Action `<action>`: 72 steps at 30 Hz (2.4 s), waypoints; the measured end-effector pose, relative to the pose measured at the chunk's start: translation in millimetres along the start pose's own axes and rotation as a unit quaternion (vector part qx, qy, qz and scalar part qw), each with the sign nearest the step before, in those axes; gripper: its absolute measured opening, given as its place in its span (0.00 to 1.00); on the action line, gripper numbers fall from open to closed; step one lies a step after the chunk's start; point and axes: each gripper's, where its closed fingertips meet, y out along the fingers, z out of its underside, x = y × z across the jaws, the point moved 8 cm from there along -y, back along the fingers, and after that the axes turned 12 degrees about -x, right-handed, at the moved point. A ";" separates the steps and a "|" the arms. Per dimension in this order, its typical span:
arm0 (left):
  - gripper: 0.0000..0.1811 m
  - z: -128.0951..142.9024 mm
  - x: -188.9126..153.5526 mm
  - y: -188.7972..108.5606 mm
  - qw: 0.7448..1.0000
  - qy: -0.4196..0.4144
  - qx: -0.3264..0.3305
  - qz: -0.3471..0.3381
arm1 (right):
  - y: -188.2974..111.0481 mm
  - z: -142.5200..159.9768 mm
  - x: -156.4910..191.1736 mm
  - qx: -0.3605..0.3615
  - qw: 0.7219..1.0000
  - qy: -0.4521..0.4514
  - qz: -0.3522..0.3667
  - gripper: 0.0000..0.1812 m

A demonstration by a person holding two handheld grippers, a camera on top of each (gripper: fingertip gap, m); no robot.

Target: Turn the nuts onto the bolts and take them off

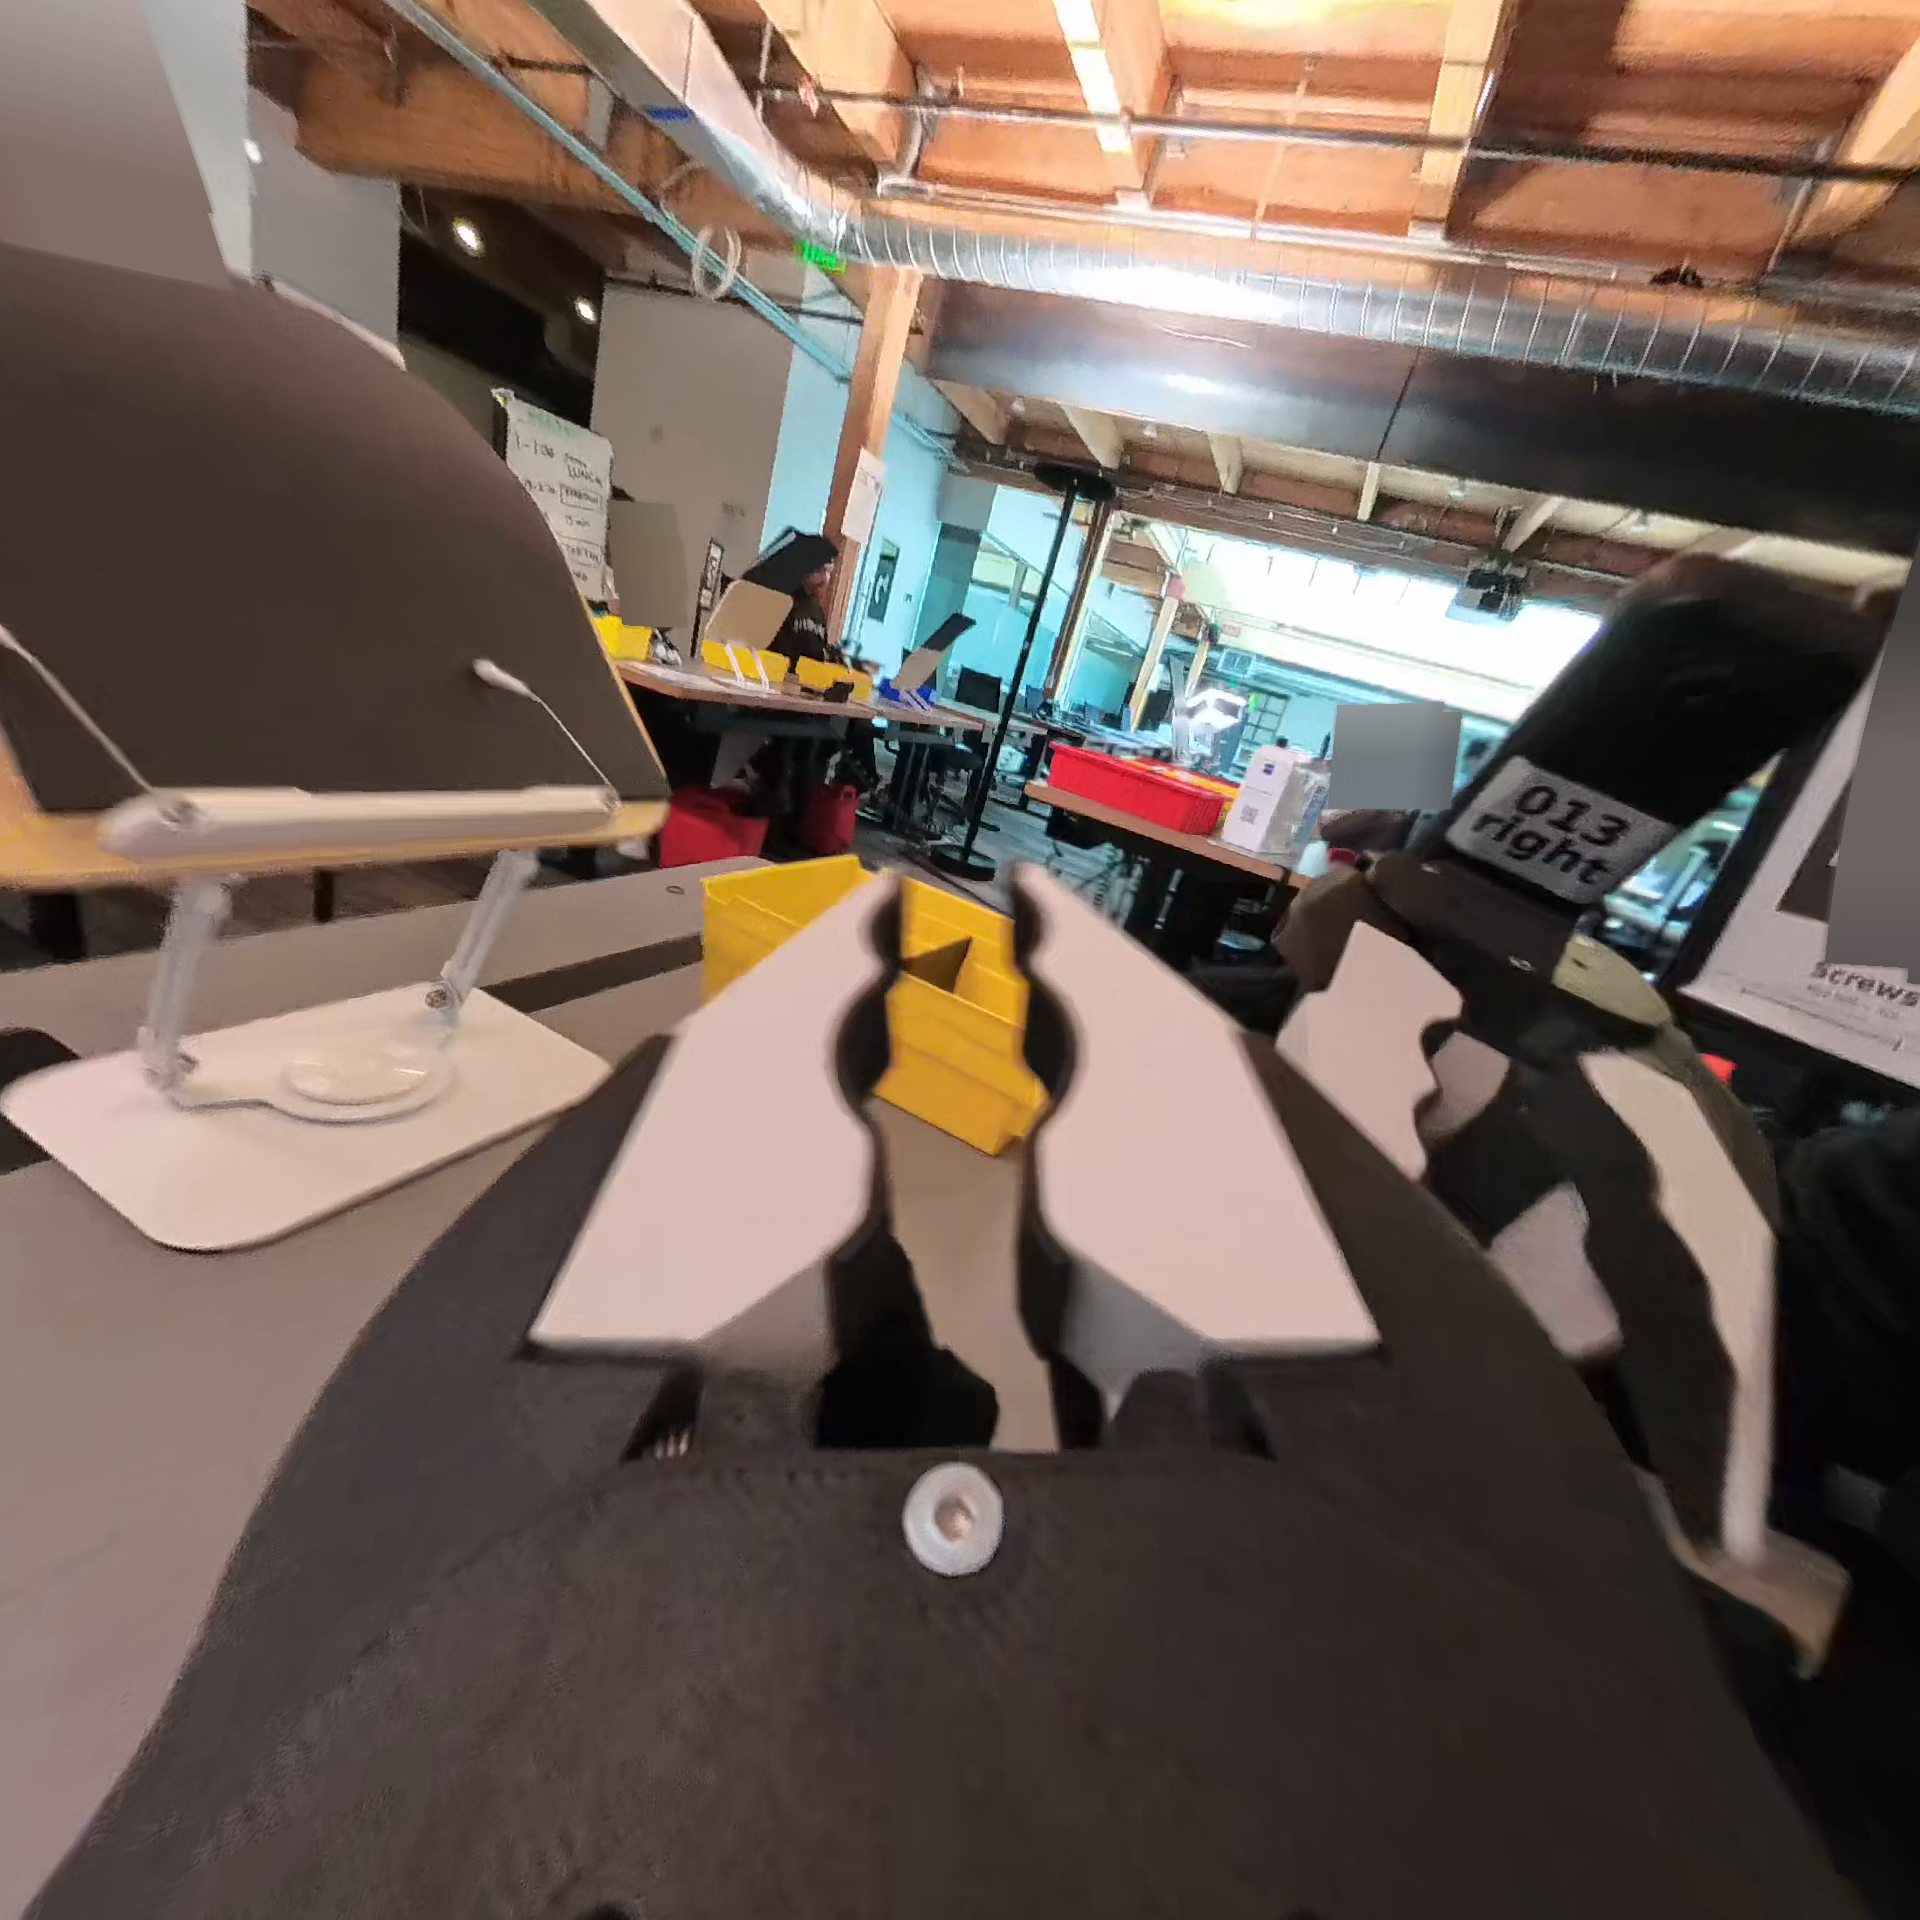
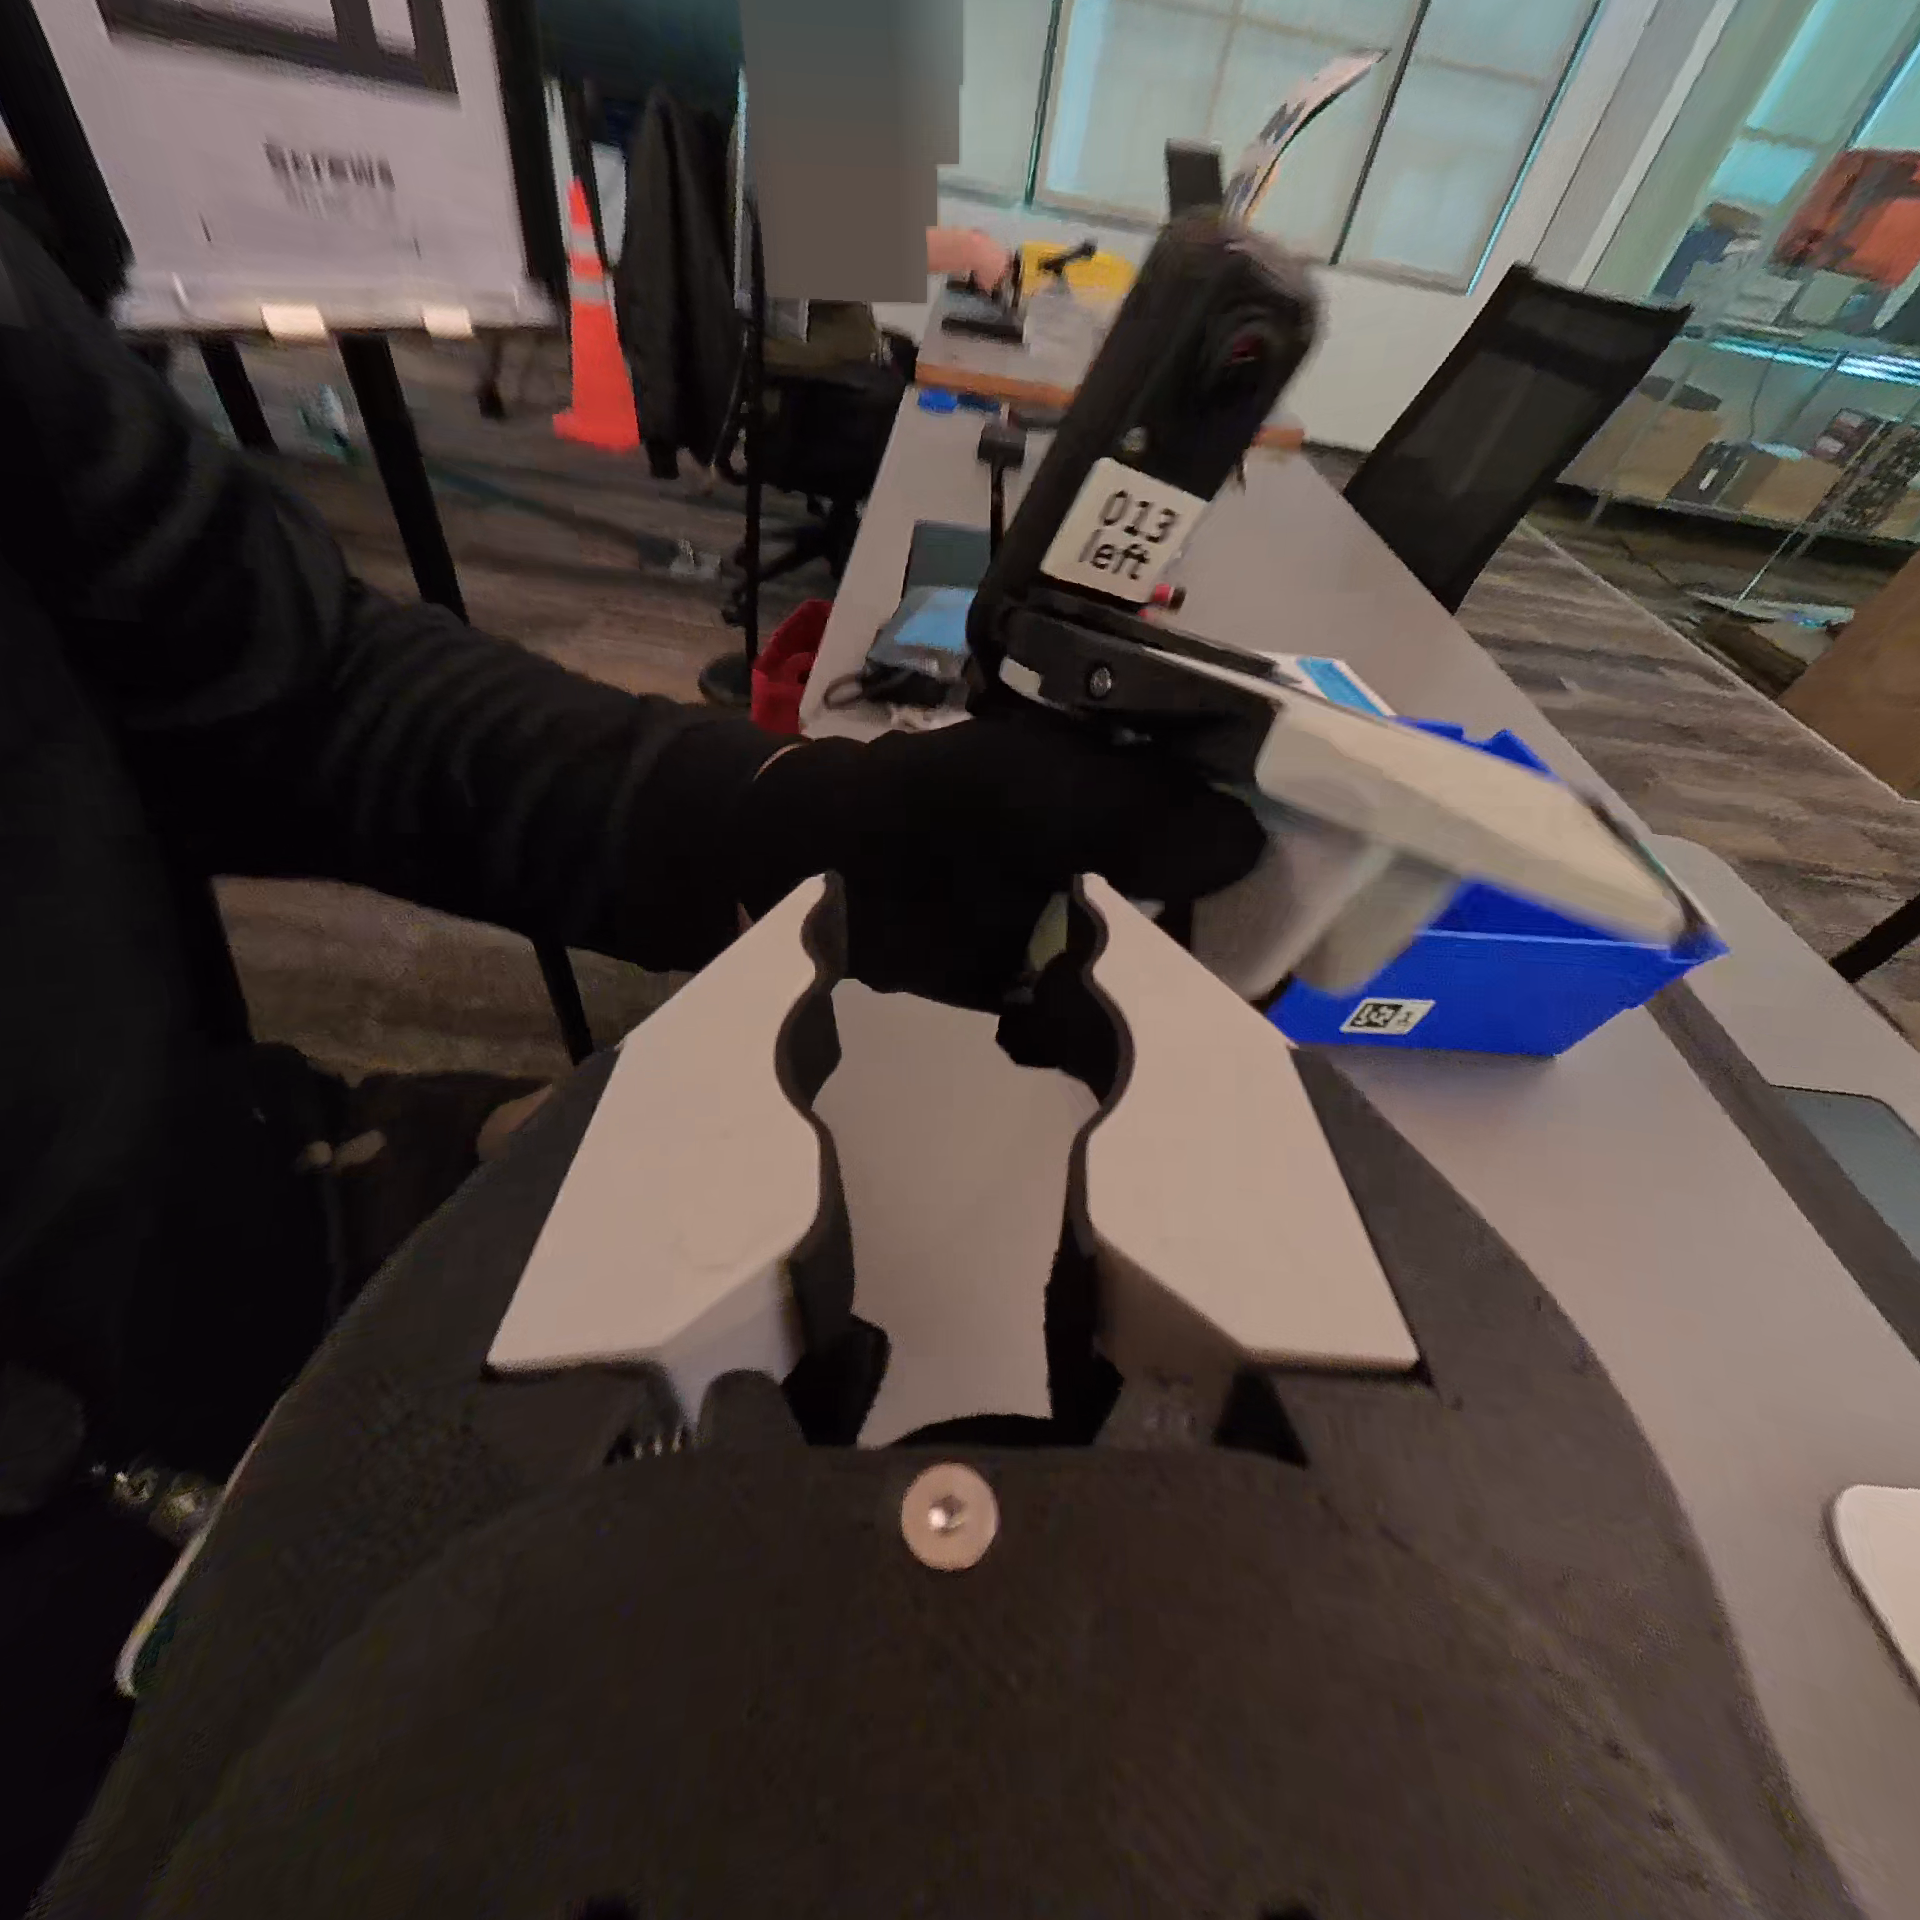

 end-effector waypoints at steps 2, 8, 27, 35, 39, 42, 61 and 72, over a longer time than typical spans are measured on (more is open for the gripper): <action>0.00 -20.6 6.9 -10.9 1.000 0.022 -0.015 -0.005 | -9.4 -1.8 -10.3 -0.032 0.999 0.036 0.010 0.22; 0.14 -84.6 29.1 -49.5 0.988 0.140 0.018 -0.064 | -28.0 26.2 -41.4 -0.023 0.996 0.064 0.062 0.19; 0.14 -16.5 185.6 -145.2 0.777 0.203 0.509 -0.309 | -42.6 163.1 -74.0 0.050 0.975 0.186 0.115 0.18; 0.14 17.6 228.5 -161.0 0.693 0.196 0.637 -0.274 | -40.0 172.8 -74.4 0.065 0.973 0.195 0.108 0.17; 0.13 23.9 234.1 -157.9 0.681 0.186 0.670 -0.231 | -41.3 173.4 -75.8 0.060 0.971 0.203 0.108 0.16; 0.13 30.5 238.0 -156.8 0.675 0.176 0.686 -0.210 | -41.6 173.4 -76.4 0.058 0.971 0.206 0.108 0.16; 0.03 21.9 239.4 -157.4 0.689 0.231 0.651 -0.220 | -41.0 173.5 -75.6 0.060 0.972 0.204 0.104 0.15; 0.03 -23.6 209.4 -124.9 0.711 0.329 0.578 -0.229 | -42.1 173.0 -79.1 0.055 0.968 0.214 0.122 0.18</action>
